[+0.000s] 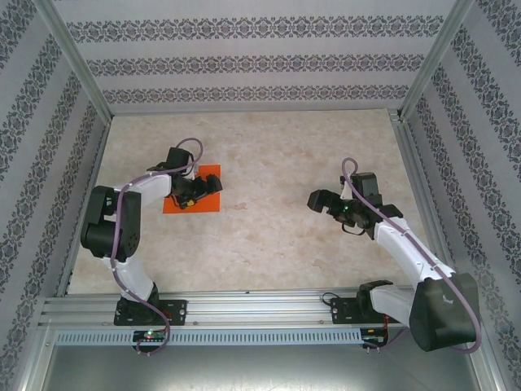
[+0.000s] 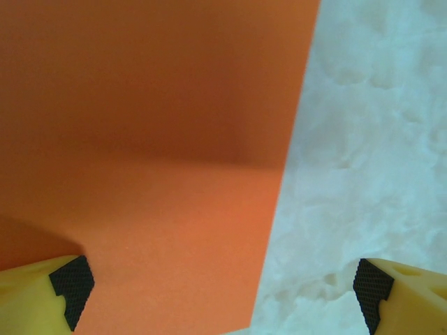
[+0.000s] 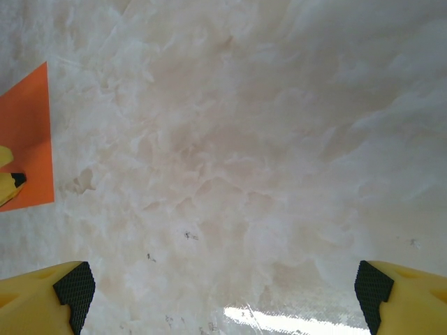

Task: Fold a paper plane with a square sheet of paper (pick it up from the middle)
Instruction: Move the square sheet of paper to the center of the table.

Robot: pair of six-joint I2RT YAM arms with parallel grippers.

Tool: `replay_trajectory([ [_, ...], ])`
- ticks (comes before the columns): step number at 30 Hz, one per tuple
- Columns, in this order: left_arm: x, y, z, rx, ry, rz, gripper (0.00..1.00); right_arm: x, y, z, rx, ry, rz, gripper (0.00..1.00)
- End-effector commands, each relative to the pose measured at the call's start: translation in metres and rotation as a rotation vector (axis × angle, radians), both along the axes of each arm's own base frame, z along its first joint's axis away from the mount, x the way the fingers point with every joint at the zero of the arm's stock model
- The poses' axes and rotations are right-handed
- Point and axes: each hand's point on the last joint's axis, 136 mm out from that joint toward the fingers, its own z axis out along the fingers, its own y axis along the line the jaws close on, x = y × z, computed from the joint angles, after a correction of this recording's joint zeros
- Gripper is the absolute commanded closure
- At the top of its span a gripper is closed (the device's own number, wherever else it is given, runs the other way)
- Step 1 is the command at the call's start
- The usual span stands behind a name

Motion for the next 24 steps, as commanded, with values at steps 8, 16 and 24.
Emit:
replay_trajectory([
  [8,-0.055,-0.110,-0.025,-0.109,0.160,-0.041,0.00,-0.029,0.008,-0.015,0.018,0.055,-0.016,0.02],
  [16,-0.076,-0.190,0.004,-0.156,0.071,-0.161,0.00,-0.031,0.012,-0.026,-0.012,0.105,-0.003,0.04],
  [24,-0.072,-0.094,0.077,0.050,-0.161,0.005,0.00,-0.012,0.066,-0.017,0.071,0.103,0.075,0.16],
])
